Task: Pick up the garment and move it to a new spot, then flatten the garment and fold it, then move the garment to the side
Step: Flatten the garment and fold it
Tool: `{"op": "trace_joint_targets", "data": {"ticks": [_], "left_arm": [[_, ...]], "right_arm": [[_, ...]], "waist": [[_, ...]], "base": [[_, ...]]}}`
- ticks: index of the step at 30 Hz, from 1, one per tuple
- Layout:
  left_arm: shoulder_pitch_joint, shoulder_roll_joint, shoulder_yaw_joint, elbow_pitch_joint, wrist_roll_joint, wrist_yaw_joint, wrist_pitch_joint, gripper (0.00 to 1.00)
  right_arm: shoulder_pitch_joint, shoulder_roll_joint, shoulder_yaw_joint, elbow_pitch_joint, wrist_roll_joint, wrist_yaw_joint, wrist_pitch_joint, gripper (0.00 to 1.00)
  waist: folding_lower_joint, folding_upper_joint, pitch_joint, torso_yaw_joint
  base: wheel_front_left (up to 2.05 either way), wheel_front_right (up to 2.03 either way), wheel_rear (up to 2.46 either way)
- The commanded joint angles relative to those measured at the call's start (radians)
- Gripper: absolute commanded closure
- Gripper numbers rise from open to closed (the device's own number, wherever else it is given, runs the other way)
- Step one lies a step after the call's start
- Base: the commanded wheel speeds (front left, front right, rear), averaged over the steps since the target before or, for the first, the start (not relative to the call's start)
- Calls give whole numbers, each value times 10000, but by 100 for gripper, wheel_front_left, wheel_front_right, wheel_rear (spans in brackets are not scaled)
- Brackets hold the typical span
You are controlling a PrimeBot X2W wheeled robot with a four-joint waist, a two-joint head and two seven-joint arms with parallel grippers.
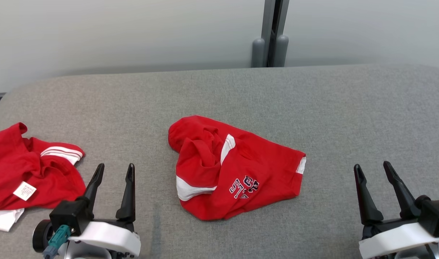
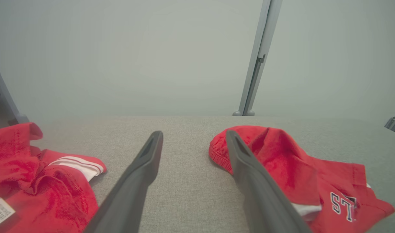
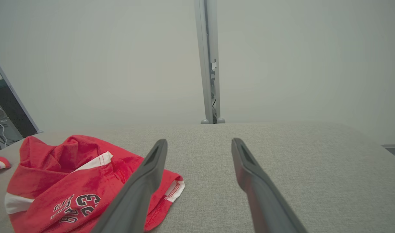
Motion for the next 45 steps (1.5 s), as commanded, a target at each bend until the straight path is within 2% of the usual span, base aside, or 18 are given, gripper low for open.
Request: {"op": "trace_joint_targets", "data": {"ticks": [1,14,30,40,45], "left_arm": [[144,61,70,-56,-50,78,44,0],[678,241,130,-113,-287,76,73,0],[533,304,99,-176,-321,192,35,0],[363,231,-39,-150,-287,209,-54,0],[-46,84,-268,-183,-212,99,-96,0]], "right_arm": [[138,10,-29,-78,-67,1,76,0],[766,202,-155,-265,-188,1,451,0],[794,284,-189,-429,-258,1,766,0],[473,60,-211,-336,-13,1,836,0],[-313,-457,-202,4,477,1,856,0]], "waist": [[0,0,-170,62],[0,0,-846,269],[0,0,-823,305],[0,0,-648,419],[0,0,-76,847]], "base": [[0,0,0],[0,0,0],[0,0,0],[0,0,0],[0,0,0]]}}
